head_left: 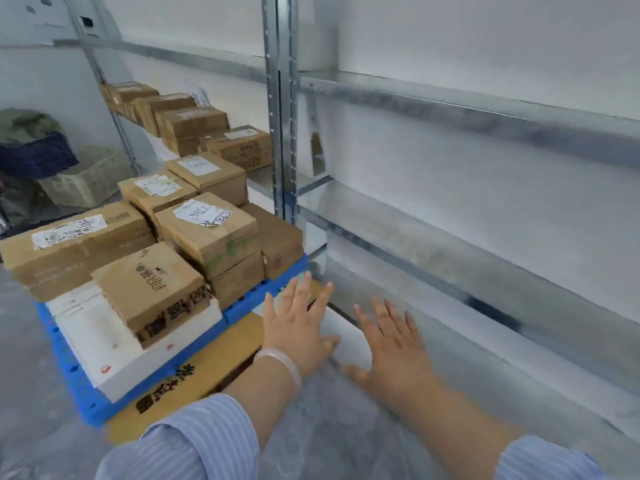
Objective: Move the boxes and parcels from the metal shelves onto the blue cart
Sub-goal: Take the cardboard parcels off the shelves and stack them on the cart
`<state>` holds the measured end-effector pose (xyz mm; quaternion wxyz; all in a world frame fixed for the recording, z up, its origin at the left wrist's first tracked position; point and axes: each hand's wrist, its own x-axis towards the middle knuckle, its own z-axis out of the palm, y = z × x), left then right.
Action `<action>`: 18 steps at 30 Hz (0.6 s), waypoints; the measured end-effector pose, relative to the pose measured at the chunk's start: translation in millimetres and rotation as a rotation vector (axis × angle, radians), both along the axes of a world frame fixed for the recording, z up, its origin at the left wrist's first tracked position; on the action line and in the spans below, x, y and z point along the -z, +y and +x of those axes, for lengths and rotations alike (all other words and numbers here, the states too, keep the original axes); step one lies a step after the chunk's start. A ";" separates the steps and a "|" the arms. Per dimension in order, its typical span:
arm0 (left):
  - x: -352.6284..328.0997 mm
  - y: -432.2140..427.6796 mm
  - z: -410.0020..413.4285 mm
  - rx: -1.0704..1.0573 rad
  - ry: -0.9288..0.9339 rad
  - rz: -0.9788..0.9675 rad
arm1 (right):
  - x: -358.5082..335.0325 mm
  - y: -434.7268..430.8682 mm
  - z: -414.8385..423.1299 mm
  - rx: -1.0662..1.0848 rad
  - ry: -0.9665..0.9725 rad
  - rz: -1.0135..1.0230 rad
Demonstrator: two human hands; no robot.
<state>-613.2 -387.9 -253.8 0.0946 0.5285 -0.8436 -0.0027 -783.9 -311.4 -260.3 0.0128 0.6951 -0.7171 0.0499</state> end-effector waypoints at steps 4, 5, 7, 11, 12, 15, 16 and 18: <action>-13.9 27.8 -80.2 0.173 0.007 -0.023 | -10.7 52.4 -69.9 0.172 0.011 -0.038; -17.5 35.7 -100.3 0.208 0.004 -0.031 | -11.7 66.2 -85.7 0.202 -0.002 -0.051; -24.0 54.0 -143.3 0.278 -0.016 -0.043 | -11.6 96.0 -117.6 0.258 -0.019 -0.072; -31.5 107.0 -238.7 0.416 -0.039 -0.035 | -6.5 171.8 -192.9 0.387 -0.017 -0.066; -31.9 124.7 -264.2 0.454 -0.038 -0.028 | -6.4 194.4 -214.5 0.426 -0.019 -0.052; -32.6 177.4 -339.5 0.563 -0.034 0.001 | -12.6 259.5 -281.0 0.580 -0.016 -0.035; -33.5 193.1 -363.1 0.595 -0.031 0.014 | -16.5 278.6 -301.7 0.629 -0.015 -0.040; -35.0 221.9 -405.4 0.646 -0.021 0.042 | -23.5 312.5 -338.2 0.704 -0.024 -0.061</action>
